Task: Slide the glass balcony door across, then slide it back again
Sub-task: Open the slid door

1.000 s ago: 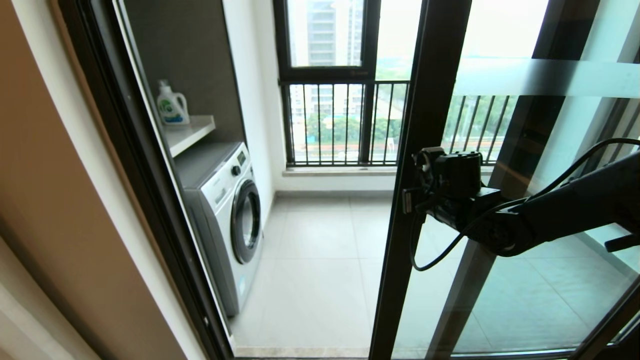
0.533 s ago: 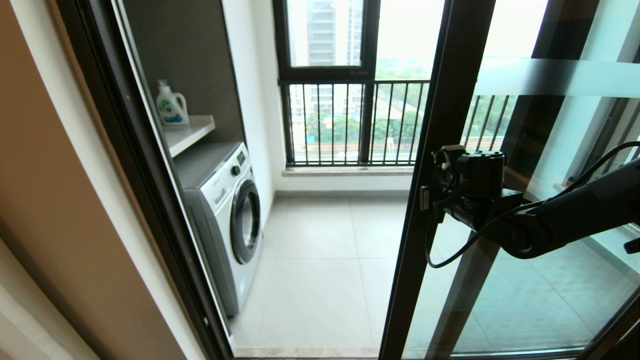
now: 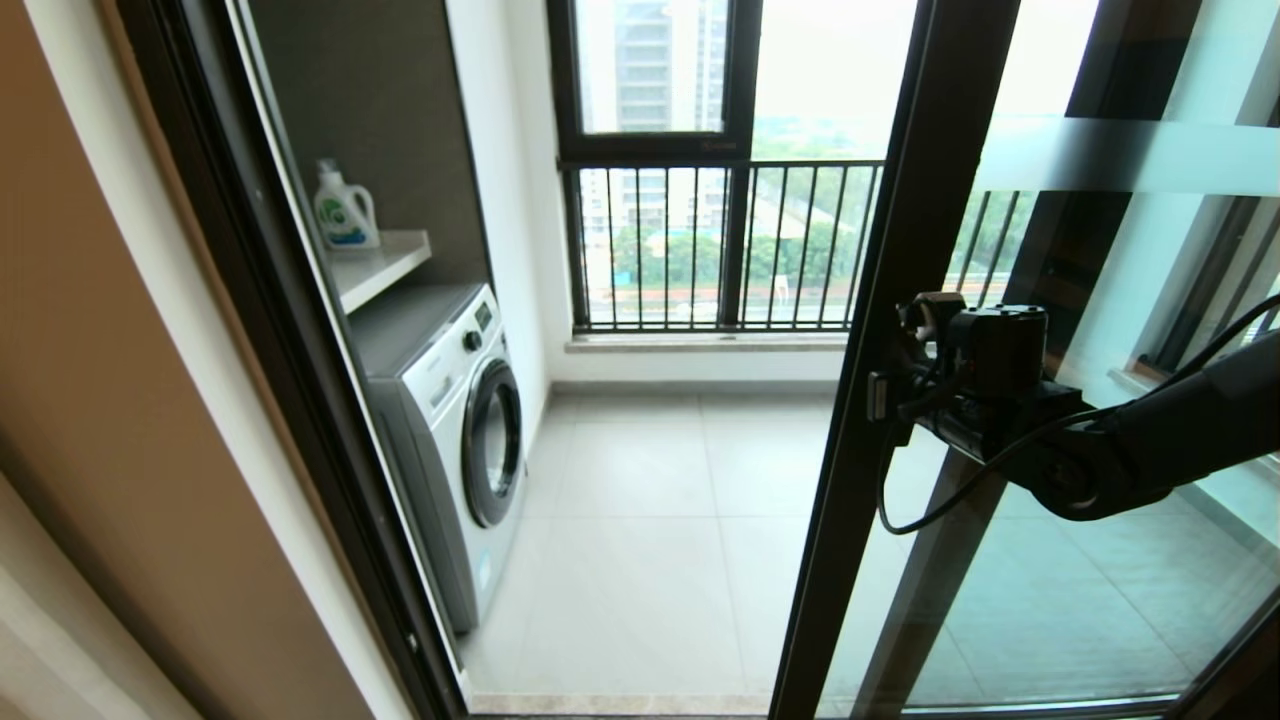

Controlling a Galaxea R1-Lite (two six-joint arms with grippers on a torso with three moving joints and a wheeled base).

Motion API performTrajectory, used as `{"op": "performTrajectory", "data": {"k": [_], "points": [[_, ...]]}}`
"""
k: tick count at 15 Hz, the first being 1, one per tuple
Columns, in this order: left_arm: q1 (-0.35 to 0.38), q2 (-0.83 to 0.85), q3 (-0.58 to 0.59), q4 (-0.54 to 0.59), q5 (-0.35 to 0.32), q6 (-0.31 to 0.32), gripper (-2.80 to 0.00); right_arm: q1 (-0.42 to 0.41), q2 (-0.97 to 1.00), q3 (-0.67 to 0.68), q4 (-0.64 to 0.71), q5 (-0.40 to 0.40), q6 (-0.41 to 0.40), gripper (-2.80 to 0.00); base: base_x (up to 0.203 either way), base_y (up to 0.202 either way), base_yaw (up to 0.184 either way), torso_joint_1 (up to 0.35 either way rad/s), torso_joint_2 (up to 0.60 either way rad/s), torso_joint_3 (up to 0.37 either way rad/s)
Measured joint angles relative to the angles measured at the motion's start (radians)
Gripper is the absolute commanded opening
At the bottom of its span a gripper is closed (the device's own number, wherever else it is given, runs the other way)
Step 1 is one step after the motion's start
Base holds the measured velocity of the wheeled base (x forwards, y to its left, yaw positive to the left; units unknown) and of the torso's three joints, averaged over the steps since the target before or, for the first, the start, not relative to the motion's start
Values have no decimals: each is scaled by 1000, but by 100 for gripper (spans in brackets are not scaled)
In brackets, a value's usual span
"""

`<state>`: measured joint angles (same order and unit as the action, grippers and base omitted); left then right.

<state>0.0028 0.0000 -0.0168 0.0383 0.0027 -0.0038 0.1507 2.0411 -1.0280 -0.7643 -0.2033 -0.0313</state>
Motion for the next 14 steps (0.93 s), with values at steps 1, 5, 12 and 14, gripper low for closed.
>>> {"op": "performTrajectory", "data": {"k": [1,5,12,14], "points": [[0,0,0,-1,0,0,-280,-10,0,4,-1,6,0,-280,0,0,0,0,0,0],[0,0,0,-1,0,0,-280,-59,-1,8,1,26,-8,-280,0,0,0,0,0,0],[0,0,0,0,0,0,-280,-137,-22,29,-7,43,-21,-280,0,0,0,0,0,0],[0,0,0,0,0,0,-280,-151,-29,38,-7,54,-22,-280,0,0,0,0,0,0]]}}
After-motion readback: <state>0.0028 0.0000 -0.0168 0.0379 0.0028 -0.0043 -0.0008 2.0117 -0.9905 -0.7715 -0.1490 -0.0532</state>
